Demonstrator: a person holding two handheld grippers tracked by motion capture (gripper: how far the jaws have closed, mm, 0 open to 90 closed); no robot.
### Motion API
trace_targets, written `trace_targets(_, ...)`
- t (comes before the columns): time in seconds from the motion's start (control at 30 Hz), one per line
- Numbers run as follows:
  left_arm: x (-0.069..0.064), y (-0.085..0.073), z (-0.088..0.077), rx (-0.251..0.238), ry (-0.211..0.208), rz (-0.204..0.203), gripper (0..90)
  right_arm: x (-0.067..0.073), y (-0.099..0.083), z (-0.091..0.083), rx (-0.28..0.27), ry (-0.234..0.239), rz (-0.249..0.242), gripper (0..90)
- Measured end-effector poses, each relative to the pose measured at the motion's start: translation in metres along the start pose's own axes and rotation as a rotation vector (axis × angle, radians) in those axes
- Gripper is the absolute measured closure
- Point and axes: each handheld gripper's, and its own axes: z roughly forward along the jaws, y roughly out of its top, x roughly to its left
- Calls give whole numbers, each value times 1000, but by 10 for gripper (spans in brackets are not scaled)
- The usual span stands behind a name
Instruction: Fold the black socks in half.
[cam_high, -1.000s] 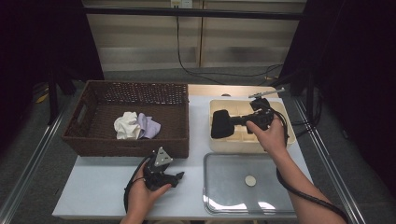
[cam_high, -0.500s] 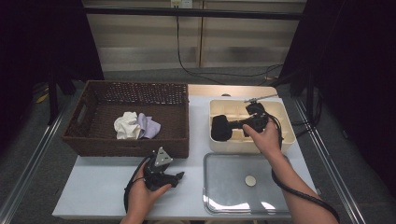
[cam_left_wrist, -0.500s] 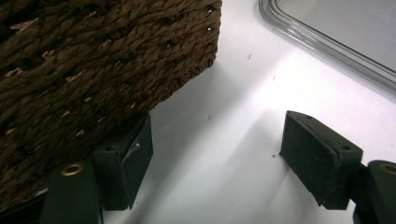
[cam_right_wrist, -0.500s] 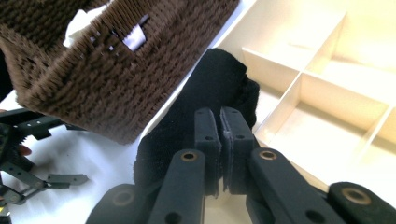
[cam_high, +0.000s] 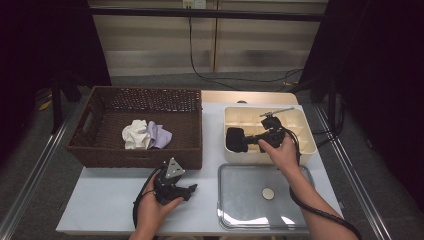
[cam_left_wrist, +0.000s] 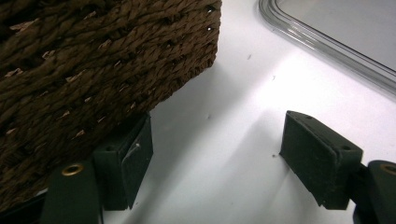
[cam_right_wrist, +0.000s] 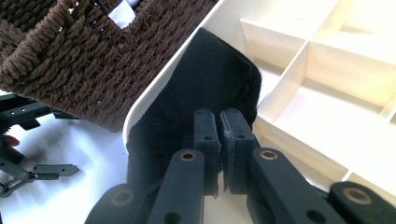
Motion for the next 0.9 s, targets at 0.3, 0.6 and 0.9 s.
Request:
trace_targets(0.3,0,0,0,-1,0,0,249,6,1,0,7,-44,-39,808)
trace_targets(0.6,0,0,0,0,-1,-1,249,13,12,-16,18,-96,-78,725)
trace_targets(0.9,0,0,0,-1,0,-1,249,19,33,-29,68,-149,-128,693)
